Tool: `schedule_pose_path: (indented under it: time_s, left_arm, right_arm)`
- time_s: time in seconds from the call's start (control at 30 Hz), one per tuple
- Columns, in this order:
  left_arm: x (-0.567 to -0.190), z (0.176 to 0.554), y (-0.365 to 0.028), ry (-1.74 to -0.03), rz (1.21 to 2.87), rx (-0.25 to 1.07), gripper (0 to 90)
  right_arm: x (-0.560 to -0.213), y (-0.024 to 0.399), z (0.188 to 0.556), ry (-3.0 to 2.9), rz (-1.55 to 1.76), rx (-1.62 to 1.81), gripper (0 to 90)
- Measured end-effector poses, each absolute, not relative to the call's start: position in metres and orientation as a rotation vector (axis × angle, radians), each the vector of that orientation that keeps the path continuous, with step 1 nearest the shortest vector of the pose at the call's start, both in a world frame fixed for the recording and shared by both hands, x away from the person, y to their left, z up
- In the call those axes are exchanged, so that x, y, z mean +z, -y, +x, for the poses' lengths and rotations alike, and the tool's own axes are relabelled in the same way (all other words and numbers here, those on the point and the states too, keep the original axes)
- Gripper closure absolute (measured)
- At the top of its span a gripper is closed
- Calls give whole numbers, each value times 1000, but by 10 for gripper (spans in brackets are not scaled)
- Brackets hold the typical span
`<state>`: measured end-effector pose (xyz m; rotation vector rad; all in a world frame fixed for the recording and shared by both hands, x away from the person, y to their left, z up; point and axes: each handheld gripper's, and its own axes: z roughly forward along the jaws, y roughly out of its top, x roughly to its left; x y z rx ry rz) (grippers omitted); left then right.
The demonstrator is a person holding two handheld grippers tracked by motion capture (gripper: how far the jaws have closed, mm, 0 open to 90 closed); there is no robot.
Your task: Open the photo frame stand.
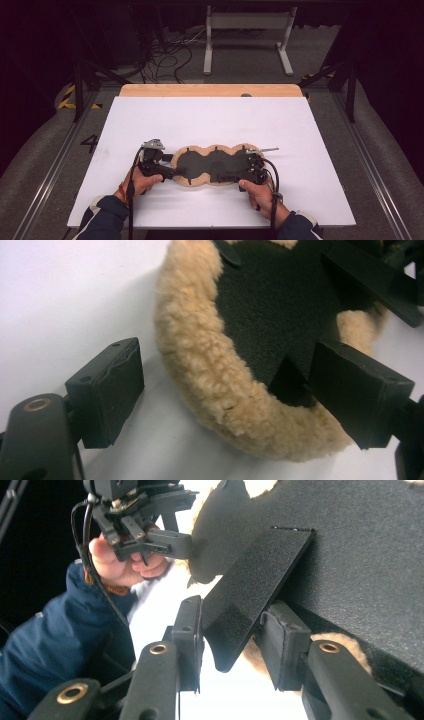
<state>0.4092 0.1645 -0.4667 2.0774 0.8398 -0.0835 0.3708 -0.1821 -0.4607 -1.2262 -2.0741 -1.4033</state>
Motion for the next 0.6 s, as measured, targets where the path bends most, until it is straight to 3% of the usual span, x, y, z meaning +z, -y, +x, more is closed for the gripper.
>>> schedule_pose_path:
  time_s: [0.3, 0.6]
  left_arm:
    - [-466, 406, -153, -758, 2101, -108, 172]
    - [-457, 405, -161, -769, 2021, -74, 347]
  right_arm:
    - [-460, 181, 366, 2149, -1170, -1451, 630]
    - [-458, 181, 364, 2155, -1180, -1461, 662]
